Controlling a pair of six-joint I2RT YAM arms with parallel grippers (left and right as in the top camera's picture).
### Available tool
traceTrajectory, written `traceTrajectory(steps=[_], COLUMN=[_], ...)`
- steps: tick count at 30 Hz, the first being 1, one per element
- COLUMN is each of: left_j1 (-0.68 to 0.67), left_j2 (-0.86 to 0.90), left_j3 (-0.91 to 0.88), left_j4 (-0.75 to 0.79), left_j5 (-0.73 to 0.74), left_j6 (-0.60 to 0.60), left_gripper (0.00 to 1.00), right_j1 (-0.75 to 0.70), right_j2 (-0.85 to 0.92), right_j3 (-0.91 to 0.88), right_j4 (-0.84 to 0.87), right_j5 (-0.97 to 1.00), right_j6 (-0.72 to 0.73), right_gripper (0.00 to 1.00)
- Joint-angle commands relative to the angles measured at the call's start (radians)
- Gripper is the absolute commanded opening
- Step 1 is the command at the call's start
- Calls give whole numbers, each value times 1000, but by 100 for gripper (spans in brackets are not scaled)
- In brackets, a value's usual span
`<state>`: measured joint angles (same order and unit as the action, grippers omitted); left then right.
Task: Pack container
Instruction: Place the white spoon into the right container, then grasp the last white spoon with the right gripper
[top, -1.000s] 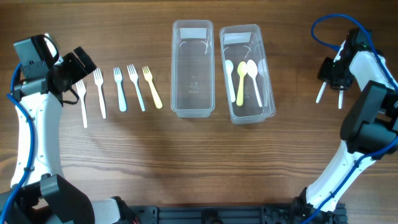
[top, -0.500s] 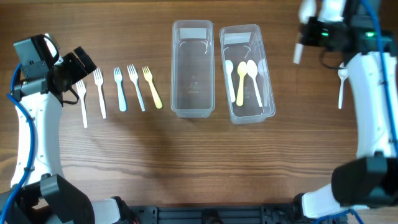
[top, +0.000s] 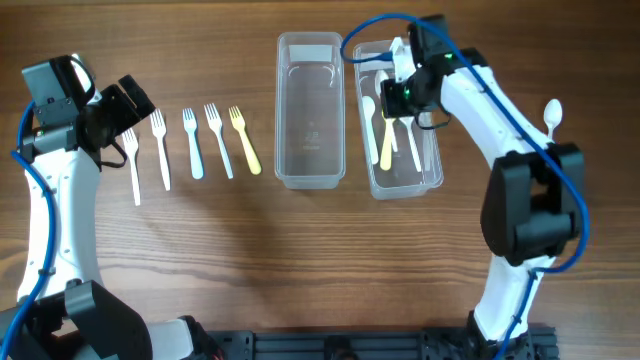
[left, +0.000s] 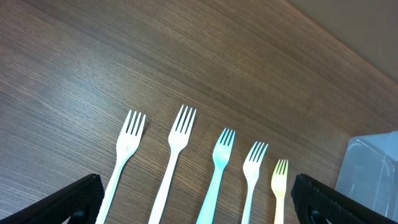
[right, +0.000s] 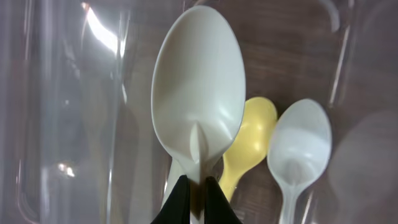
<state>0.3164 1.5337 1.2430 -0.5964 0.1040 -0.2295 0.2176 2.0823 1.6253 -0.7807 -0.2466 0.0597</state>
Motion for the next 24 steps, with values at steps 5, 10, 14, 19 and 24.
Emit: traceTrajectory(steps=[5, 10, 14, 19, 24], left_j1=[5, 5, 5, 5, 5], left_j2=[1, 1, 1, 1, 1], left_j3=[19, 19, 19, 19, 19], left_j4=[1, 1, 1, 1, 1], left_j5=[18, 18, 18, 18, 18], left_j6=[17, 17, 17, 16, 16], left_gripper=[100, 100, 100, 100, 100], right_j1=[-6, -58, -159, -404, -575], right_j2=[-50, -228, -309, -263, -88], right_j3=[14, 31, 31, 2, 0], right_j4=[3, 37, 51, 67, 43], right_j5=[16, 238, 451, 409, 256], right_j6=[54, 27, -14, -41, -64], right_gripper=[27, 64, 63, 69, 65])
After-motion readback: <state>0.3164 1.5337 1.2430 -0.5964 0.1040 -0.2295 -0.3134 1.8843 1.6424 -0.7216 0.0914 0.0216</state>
